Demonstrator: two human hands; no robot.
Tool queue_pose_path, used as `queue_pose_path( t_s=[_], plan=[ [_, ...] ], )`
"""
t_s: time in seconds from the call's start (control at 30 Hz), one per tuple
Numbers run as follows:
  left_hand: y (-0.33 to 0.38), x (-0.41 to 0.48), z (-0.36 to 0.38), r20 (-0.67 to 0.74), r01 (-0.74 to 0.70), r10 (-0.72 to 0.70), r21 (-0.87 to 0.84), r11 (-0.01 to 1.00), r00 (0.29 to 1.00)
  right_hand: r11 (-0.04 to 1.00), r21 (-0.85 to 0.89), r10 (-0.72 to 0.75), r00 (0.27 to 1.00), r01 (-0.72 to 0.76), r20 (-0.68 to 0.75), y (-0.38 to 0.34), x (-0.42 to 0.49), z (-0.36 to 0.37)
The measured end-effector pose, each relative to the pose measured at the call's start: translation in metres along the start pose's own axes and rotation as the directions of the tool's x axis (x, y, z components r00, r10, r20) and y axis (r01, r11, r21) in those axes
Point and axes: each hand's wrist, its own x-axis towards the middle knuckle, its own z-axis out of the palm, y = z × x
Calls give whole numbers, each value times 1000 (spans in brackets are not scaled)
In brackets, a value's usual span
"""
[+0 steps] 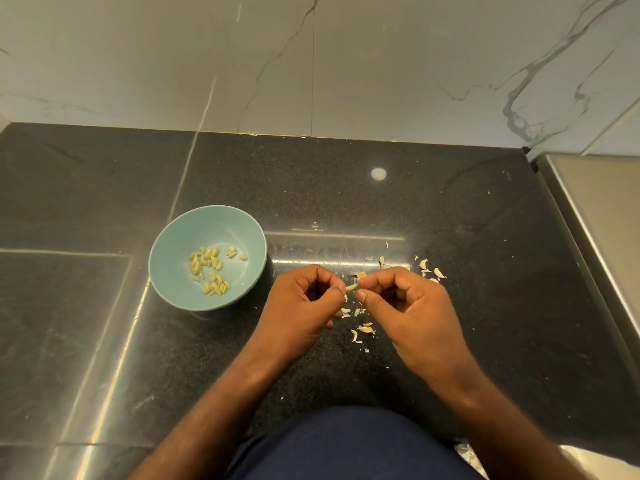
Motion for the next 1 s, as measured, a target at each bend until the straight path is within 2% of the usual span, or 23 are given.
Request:
queue_pose_path(
  t_s=[0.1, 0.23, 0.43, 0.7, 0.87, 1.0],
  plan=[
    [1, -2, 5, -24, -38, 39, 20, 999, 999, 1000, 30, -4, 1000, 3, 26, 0, 0, 2],
    [2, -4, 10, -30, -34, 33, -36, 999, 999, 998, 65, 6, 997, -11, 77, -1, 1, 2],
    [0, -5, 8, -25, -29, 29, 19, 999, 999, 977, 191, 79, 994, -93, 79, 3, 1, 5],
    [2, -4, 11, -66, -9, 6, -48, 999, 998, 818, 527, 239, 969, -232, 56, -1, -1, 11],
    [3, -3, 14, -102, -6, -1, -69, 998, 995, 767, 594, 267, 963, -241, 47, -6, -2, 14],
    [0, 0, 8, -179, 33, -46, -78, 996, 983, 726, 657, 284, 959, -203, -18, -9, 3, 5]
  ],
)
